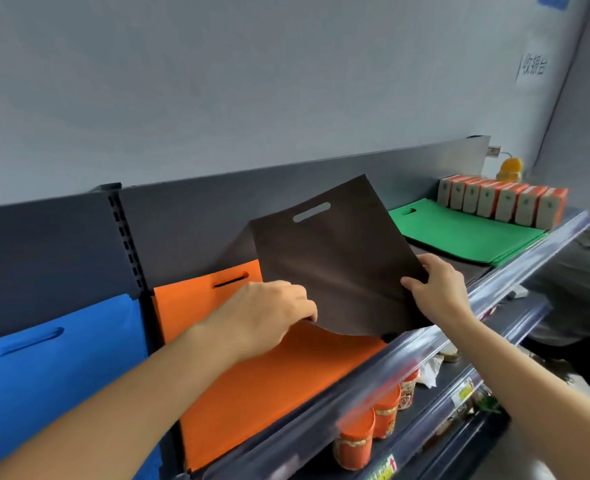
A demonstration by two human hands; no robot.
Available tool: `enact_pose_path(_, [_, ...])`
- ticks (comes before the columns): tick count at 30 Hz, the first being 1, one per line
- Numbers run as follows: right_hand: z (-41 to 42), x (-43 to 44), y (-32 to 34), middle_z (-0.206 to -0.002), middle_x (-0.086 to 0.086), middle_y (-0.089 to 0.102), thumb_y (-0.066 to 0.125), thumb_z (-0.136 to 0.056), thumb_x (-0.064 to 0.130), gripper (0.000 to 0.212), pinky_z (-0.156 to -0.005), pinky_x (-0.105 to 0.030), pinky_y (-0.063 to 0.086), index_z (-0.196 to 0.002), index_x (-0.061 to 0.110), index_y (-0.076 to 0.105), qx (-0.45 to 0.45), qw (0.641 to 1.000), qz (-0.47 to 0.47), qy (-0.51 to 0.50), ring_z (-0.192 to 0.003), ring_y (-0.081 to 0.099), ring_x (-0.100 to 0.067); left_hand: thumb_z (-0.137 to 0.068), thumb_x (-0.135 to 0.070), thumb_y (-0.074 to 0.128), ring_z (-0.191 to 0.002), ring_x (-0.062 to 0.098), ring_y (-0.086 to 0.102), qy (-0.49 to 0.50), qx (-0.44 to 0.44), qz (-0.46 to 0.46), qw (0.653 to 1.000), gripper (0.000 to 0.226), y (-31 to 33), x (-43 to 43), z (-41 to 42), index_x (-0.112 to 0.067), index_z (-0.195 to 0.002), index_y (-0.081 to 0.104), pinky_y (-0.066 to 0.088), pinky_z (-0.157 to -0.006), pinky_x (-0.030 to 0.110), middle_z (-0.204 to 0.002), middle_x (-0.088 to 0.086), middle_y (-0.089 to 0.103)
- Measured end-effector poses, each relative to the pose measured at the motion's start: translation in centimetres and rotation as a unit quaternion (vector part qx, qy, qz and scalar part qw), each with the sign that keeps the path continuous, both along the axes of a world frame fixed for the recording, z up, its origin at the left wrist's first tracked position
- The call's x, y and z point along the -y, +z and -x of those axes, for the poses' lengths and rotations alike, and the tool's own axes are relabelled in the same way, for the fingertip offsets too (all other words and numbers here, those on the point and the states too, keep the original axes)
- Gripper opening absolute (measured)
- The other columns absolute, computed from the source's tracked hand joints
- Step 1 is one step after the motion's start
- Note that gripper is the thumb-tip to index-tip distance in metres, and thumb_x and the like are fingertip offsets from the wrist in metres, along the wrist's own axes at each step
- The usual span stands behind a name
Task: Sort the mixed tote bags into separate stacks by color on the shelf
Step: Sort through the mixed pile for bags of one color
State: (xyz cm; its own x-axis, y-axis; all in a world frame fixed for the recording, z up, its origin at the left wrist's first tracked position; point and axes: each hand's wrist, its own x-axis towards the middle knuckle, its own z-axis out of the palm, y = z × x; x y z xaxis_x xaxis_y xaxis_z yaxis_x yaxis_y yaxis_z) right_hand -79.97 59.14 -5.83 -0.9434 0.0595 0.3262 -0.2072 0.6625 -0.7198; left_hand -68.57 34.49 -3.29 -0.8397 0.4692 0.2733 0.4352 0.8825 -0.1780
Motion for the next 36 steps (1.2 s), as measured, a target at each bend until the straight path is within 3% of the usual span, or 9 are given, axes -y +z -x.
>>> enact_pose_path(8, [7.3,-4.0,-0.1,-0.116,-0.01,0.065,0.067,-0.084,0.015,0.04,-0.087,-0.037,0.047,-0.123,0.013,0.058,0.005,0.998,-0.057,0.016,-0.105,0.059,-0.031,-0.091,-0.004,0.036,-0.111,0.013,0.047,0.04,0.061,-0.01,0.997,0.045,-0.5,-5.6,4.4,-0.032,-0.12,0.054,0.049,-0.08,0.039,-0.117,-0.009,0.053])
enact_pose_path(13, [11.5,-5.6,-0.3,-0.117,-0.011,0.063,0.064,-0.085,0.017,0.042,-0.085,-0.039,0.047,-0.127,0.015,0.055,0.002,0.994,-0.1,0.047,-0.107,0.057,-0.033,-0.092,-0.005,0.037,-0.111,0.011,0.048,0.101,0.067,-0.061,0.991,0.044,-1.6,-9.0,5.9,-0.033,-0.12,0.056,0.046,-0.081,0.031,-0.118,-0.011,0.054])
enact_pose_path(17, [14.0,-7.1,-0.7,-0.115,-0.013,0.063,0.062,-0.086,0.015,0.042,-0.082,-0.039,0.047,-0.128,0.015,0.054,0.009,0.987,-0.144,0.065,-0.106,0.056,-0.034,-0.093,-0.007,0.039,-0.114,0.013,0.051,0.163,0.062,-0.105,0.979,0.043,-2.7,-11.7,7.1,-0.032,-0.121,0.058,0.045,-0.086,0.035,-0.122,-0.012,0.058])
enact_pose_path(20, [15.2,-8.0,-1.4,-0.121,-0.015,0.054,0.058,-0.084,0.009,0.045,-0.082,-0.039,0.044,-0.128,0.012,0.051,0.017,0.971,-0.222,0.082,-0.112,0.049,-0.035,-0.097,-0.028,0.041,-0.113,0.017,0.054,0.213,0.085,-0.131,0.964,0.03,-3.7,-13.6,7.7,-0.027,-0.12,0.061,0.045,-0.088,0.037,-0.122,-0.007,0.062])
enact_pose_path(22, [15.4,-8.0,-1.7,-0.136,-0.014,0.042,0.058,-0.084,0.009,0.053,-0.092,-0.043,0.041,-0.136,0.015,0.046,0.006,0.961,-0.253,0.114,-0.122,0.04,-0.035,-0.094,-0.051,0.036,-0.112,0.017,0.055,0.224,0.14,-0.153,0.952,0.045,-3.9,-14.7,7.3,-0.024,-0.115,0.065,0.045,-0.09,0.038,-0.121,-0.006,0.063])
enact_pose_path(26, [14.0,-5.7,-1.8,-0.142,-0.005,0.044,0.059,-0.09,0.028,0.04,-0.102,-0.036,0.036,-0.129,0.016,0.056,-0.044,0.938,-0.222,0.264,-0.127,0.044,-0.026,-0.093,-0.054,0.034,-0.127,0.012,0.043,0.236,0.179,-0.179,0.938,0.053,-3.9,-15.4,6.2,-0.02,-0.125,0.06,0.035,-0.104,0.033,-0.137,-0.003,0.052])
enact_pose_path(30, [12.3,-3.3,-2.1,-0.135,-0.003,0.053,0.056,-0.09,0.043,0.044,-0.1,-0.033,0.041,-0.128,0.022,0.056,0.027,0.884,-0.303,0.355,-0.122,0.05,-0.023,-0.095,-0.048,0.04,-0.131,0.013,0.037,0.244,0.167,-0.149,0.944,0.049,-3.6,-16.1,5.8,-0.018,-0.131,0.055,0.029,-0.108,0.028,-0.142,-0.001,0.046])
enact_pose_path(36, [10.3,-1.3,-0.4,-0.131,-0.006,0.055,0.062,-0.087,0.033,0.04,-0.096,-0.032,0.04,-0.125,0.02,0.058,-0.015,0.903,-0.269,0.334,-0.121,0.05,-0.027,-0.097,-0.045,0.041,-0.128,0.011,0.039,0.275,0.069,-0.139,0.949,0.044,-1.2,-14.2,1.0,-0.021,-0.132,0.053,0.035,-0.104,0.033,-0.138,-0.006,0.049])
